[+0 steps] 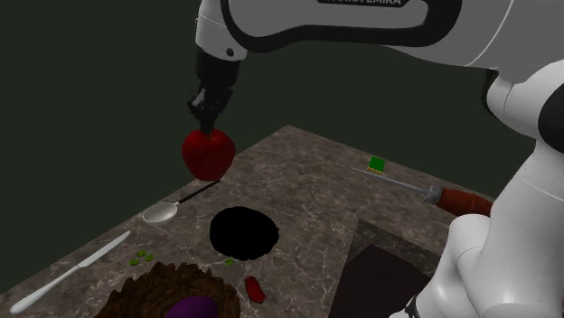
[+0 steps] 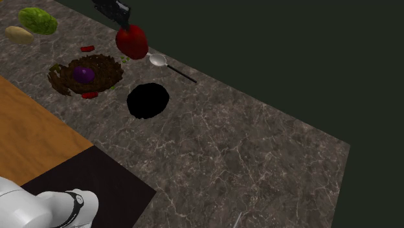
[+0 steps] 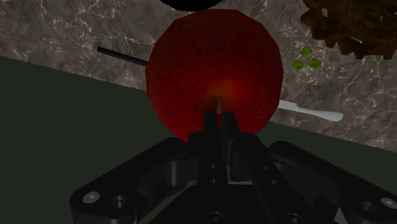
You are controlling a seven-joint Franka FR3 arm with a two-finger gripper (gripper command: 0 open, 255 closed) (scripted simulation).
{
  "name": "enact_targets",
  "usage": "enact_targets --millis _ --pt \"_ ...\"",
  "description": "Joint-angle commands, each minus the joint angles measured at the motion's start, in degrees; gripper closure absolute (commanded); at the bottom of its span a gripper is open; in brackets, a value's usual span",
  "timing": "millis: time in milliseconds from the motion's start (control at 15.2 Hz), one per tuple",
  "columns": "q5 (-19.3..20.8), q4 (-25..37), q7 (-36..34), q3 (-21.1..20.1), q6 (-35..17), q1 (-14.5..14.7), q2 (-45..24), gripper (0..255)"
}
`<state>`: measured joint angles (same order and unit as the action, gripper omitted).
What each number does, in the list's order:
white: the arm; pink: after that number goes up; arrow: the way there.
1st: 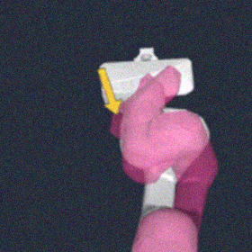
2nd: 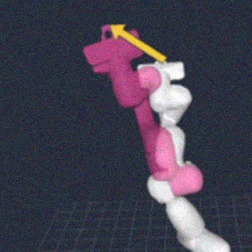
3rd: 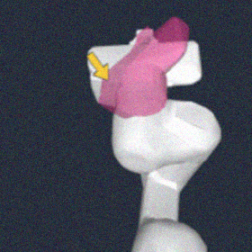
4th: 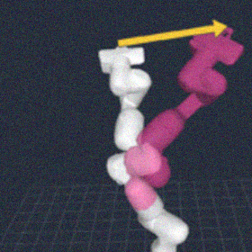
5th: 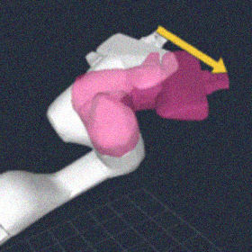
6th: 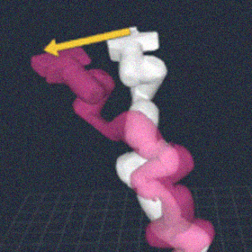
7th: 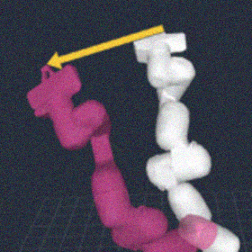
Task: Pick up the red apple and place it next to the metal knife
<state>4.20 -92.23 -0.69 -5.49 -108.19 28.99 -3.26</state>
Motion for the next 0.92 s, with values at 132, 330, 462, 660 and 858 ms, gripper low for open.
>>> enact_targets --millis 132,330,462,660,858 --pt "1.8 5.6 -5.2 -2.2 1.7 2.8 -4.3 255" --pt "3.3 9.5 -8.8 -3.5 2.5 5.1 -7.8 255" --pt "3.2 7.6 -8.9 -3.5 0.9 5.0 -7.5 255" --pt "3.3 4.8 -9.1 -3.4 -1.5 4.9 -7.2 255" --pt "3.3 2.3 -9.3 -3.4 -3.9 4.9 -7.0 255"
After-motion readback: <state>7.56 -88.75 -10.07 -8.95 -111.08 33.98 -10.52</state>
